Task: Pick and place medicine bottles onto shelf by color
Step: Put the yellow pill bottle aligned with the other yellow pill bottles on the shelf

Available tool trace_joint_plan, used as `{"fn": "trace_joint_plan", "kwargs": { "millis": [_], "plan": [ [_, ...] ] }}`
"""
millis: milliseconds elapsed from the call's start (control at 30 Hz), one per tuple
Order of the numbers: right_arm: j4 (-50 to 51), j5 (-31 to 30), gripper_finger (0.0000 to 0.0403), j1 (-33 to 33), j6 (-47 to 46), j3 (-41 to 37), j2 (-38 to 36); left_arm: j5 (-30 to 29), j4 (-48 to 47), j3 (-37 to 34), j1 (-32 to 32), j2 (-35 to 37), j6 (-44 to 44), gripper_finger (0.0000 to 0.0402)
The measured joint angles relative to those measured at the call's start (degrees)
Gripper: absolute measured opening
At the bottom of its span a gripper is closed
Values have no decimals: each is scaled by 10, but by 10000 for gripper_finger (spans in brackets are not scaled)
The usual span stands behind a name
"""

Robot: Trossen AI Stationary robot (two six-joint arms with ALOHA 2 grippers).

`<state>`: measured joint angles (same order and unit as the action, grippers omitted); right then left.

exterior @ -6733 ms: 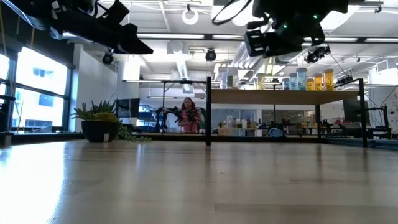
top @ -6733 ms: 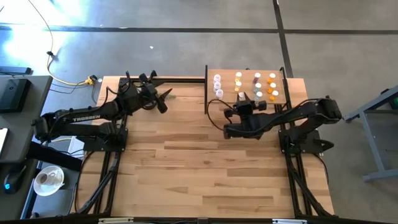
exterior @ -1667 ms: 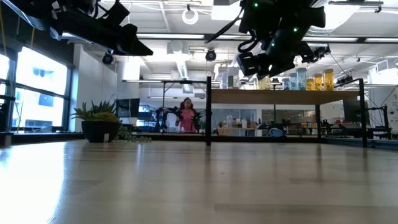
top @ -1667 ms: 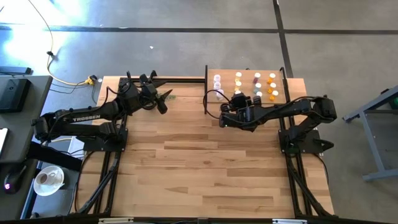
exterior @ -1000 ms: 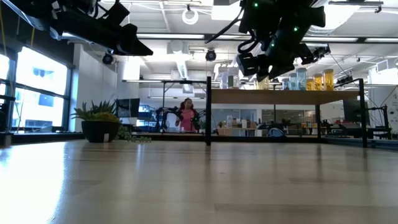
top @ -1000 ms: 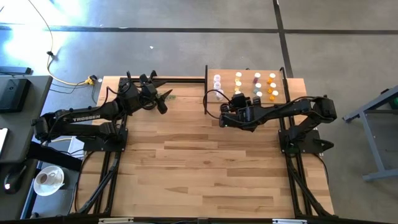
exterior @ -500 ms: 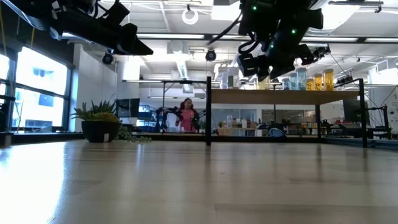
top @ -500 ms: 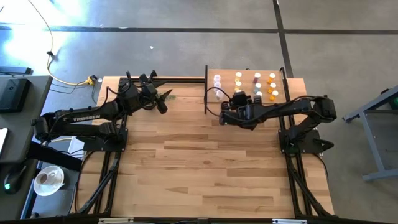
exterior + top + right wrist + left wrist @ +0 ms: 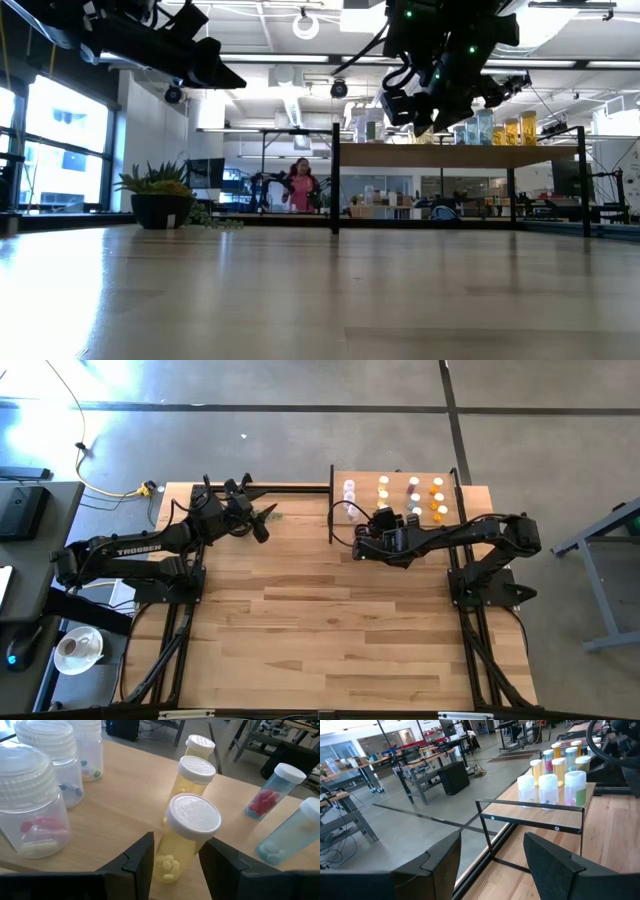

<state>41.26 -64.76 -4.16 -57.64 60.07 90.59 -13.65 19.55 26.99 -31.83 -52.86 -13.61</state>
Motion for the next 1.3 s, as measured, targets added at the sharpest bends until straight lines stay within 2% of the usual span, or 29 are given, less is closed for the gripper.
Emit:
{"fn": "trace_joint_plan", "kwargs": {
  "millis": [1300],
  "plan": [
    [0,-16,140,-7,-7,0,0,0,-2,0,0,0,0,207]
  ]
}}
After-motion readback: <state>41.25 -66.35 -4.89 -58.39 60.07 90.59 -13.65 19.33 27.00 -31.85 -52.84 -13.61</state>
